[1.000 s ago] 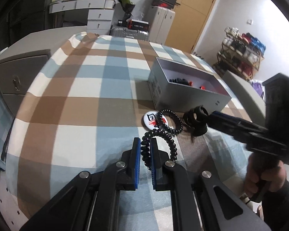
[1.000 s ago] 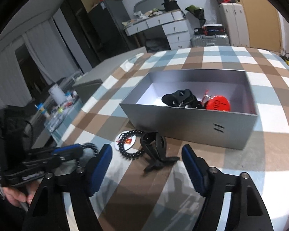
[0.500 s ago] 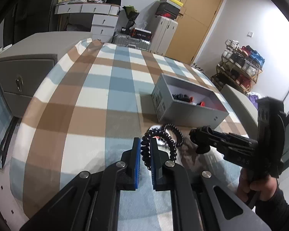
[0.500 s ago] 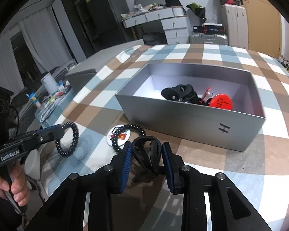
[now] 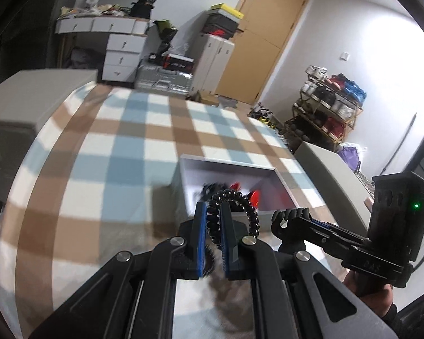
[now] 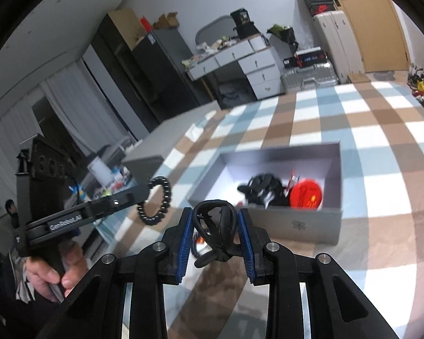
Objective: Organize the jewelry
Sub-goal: 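Carry the hair tie and claw clip into the grey box and open both tools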
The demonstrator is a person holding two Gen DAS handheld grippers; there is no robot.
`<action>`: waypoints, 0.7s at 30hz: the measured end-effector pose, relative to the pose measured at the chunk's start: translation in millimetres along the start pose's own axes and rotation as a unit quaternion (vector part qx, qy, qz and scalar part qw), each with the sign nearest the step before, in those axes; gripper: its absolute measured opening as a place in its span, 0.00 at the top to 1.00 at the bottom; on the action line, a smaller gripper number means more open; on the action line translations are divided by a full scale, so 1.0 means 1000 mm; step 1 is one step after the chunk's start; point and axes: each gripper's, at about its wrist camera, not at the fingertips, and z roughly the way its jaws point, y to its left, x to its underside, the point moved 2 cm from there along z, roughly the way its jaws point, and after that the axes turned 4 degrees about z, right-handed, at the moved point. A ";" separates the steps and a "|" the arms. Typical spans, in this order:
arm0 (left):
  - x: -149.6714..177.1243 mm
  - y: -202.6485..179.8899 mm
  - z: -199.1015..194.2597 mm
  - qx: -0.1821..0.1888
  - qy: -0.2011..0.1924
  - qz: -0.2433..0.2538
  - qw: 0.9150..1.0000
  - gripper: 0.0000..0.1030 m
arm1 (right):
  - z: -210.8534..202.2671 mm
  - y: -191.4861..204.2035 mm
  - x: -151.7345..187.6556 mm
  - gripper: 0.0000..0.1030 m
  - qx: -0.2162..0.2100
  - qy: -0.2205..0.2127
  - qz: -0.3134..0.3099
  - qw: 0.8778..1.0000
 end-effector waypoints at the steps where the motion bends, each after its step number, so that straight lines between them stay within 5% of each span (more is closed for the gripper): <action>1: -0.004 -0.003 0.003 0.003 0.000 0.004 1.000 0.95 | -0.003 -0.001 -0.003 0.71 -0.001 -0.006 -0.001 1.000; 9: -0.028 -0.020 0.042 0.010 0.010 0.016 1.000 0.95 | -0.008 -0.021 -0.033 0.70 -0.020 -0.036 0.024 0.999; 21: -0.031 -0.025 0.081 0.005 0.050 0.025 0.998 0.95 | 0.017 -0.049 -0.049 0.70 0.008 -0.033 0.021 0.999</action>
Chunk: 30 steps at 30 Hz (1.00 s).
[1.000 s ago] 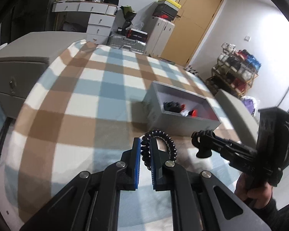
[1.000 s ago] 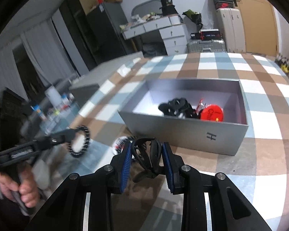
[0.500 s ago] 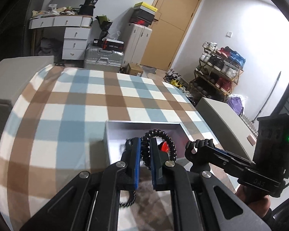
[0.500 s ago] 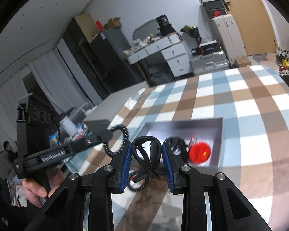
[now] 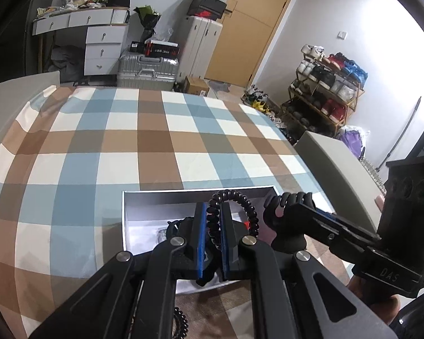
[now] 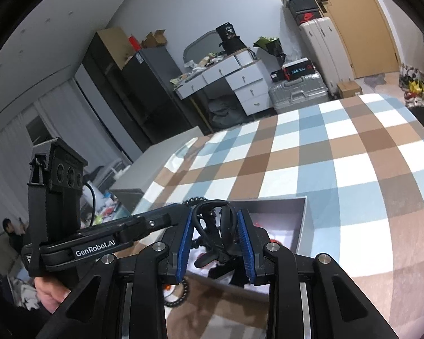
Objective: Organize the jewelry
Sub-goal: 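Carry the hair tie and claw clip into the grey box and open both tools, then withdraw both tools and grasp the black beaded hair tie with the right tool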
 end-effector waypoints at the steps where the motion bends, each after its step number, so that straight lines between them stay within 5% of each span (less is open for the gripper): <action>1: 0.000 0.001 0.002 0.000 0.002 0.000 1.000 0.95 | 0.002 0.000 0.000 0.70 0.002 0.001 -0.003 1.000; 14: 0.002 0.003 0.015 0.016 0.033 -0.002 0.999 0.94 | 0.017 -0.008 0.001 0.68 0.032 0.019 -0.009 0.999; 15: 0.002 0.001 0.019 0.014 0.051 0.007 0.999 0.83 | 0.017 -0.008 0.001 0.65 0.039 0.021 -0.009 0.999; 16: 0.003 0.000 0.022 0.009 0.065 0.015 0.998 0.62 | 0.018 -0.009 0.001 0.62 0.043 0.024 -0.010 0.999; 18: 0.004 0.001 0.017 0.015 0.052 0.013 0.998 0.50 | 0.015 -0.007 0.002 0.48 0.046 0.023 -0.012 0.999; 20: 0.006 0.002 0.008 0.015 0.039 0.016 0.999 0.42 | 0.008 -0.004 0.002 0.47 0.049 0.013 -0.020 0.999; 26: 0.013 0.011 -0.021 -0.015 0.006 0.011 1.000 0.38 | -0.013 0.007 0.005 0.22 0.055 -0.018 -0.027 0.998; 30: 0.022 0.027 -0.038 -0.047 -0.025 0.004 0.999 0.37 | -0.020 0.016 0.010 0.19 0.047 -0.022 -0.025 0.998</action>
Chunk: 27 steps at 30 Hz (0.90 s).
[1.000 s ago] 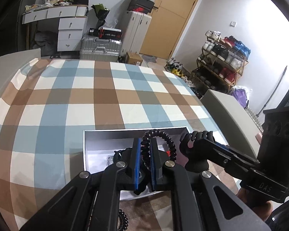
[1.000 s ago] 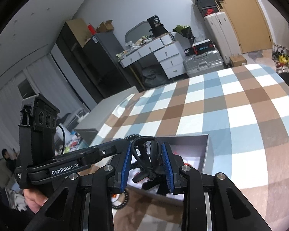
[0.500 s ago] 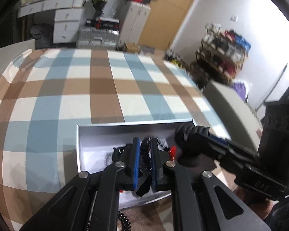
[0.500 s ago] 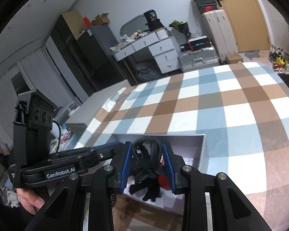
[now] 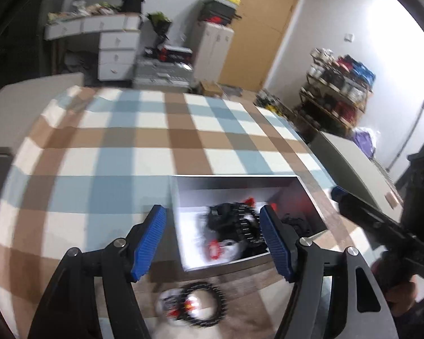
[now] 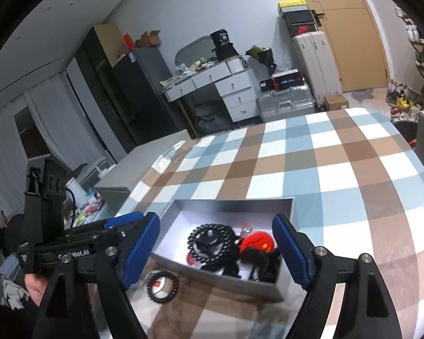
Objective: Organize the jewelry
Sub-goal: 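Withdraw both tools and grasp the black beaded hair tie with the right tool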
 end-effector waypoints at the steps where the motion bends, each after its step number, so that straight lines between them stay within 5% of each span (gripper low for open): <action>1: 0.004 0.007 -0.002 -0.017 -0.001 -0.003 1.000 0.36 | -0.002 0.004 0.003 0.17 -0.004 -0.002 -0.002 1.000; 5: 0.020 0.035 -0.009 -0.042 0.004 -0.041 0.998 0.33 | -0.003 0.029 0.017 0.15 0.011 -0.002 -0.047 0.999; 11: 0.046 0.062 -0.023 -0.069 0.005 -0.076 0.995 0.23 | 0.010 0.067 0.052 0.15 -0.023 0.038 -0.092 0.995; 17: 0.068 0.079 -0.034 -0.080 0.014 -0.103 0.991 0.23 | 0.042 0.078 0.079 0.15 -0.033 0.098 -0.093 0.990; 27: 0.092 0.090 -0.044 -0.091 0.025 -0.114 0.989 0.20 | 0.071 0.078 0.091 0.15 -0.004 0.135 -0.099 0.986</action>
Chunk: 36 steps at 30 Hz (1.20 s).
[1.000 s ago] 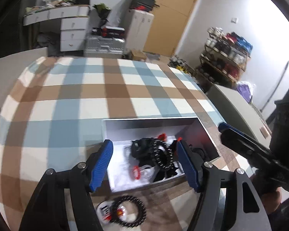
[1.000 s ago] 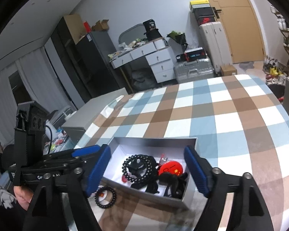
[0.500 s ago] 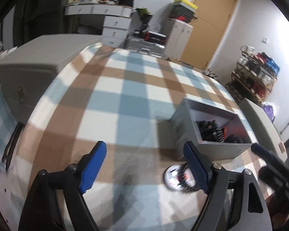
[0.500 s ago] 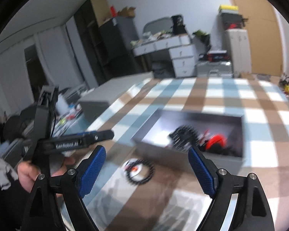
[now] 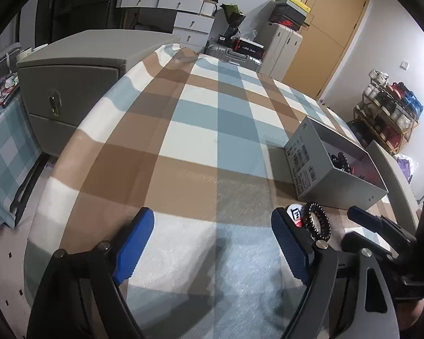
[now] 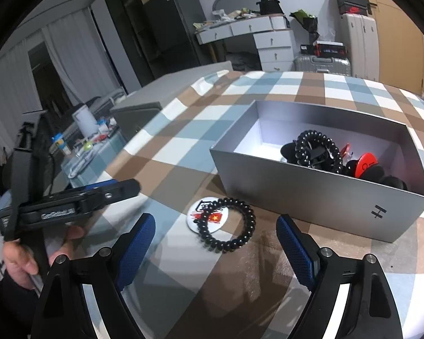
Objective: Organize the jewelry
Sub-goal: 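Withdraw both tools and grasp the black beaded hair tie with the right tool, then grasp the white round badge with the left tool while the right tool lifts its hair tie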
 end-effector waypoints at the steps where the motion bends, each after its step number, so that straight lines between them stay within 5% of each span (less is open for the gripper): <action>1: 0.001 0.001 0.000 0.001 0.001 -0.001 1.000 0.20 | 0.003 0.000 0.000 0.15 0.003 0.005 -0.001 1.000; 8: 0.010 0.005 -0.004 0.001 0.006 0.002 1.000 0.20 | 0.016 0.000 0.000 0.19 0.016 0.027 -0.004 0.999; 19: 0.014 -0.001 -0.006 -0.015 0.003 0.016 1.000 0.20 | 0.027 0.006 0.003 0.53 0.067 0.052 -0.033 0.996; 35: 0.010 -0.012 -0.003 -0.031 0.014 0.036 0.999 0.20 | 0.014 -0.006 0.003 0.65 0.031 0.036 -0.002 0.999; 36: 0.010 -0.013 -0.002 -0.031 0.015 0.038 0.999 0.20 | 0.011 -0.008 0.003 0.74 0.028 0.033 0.002 0.999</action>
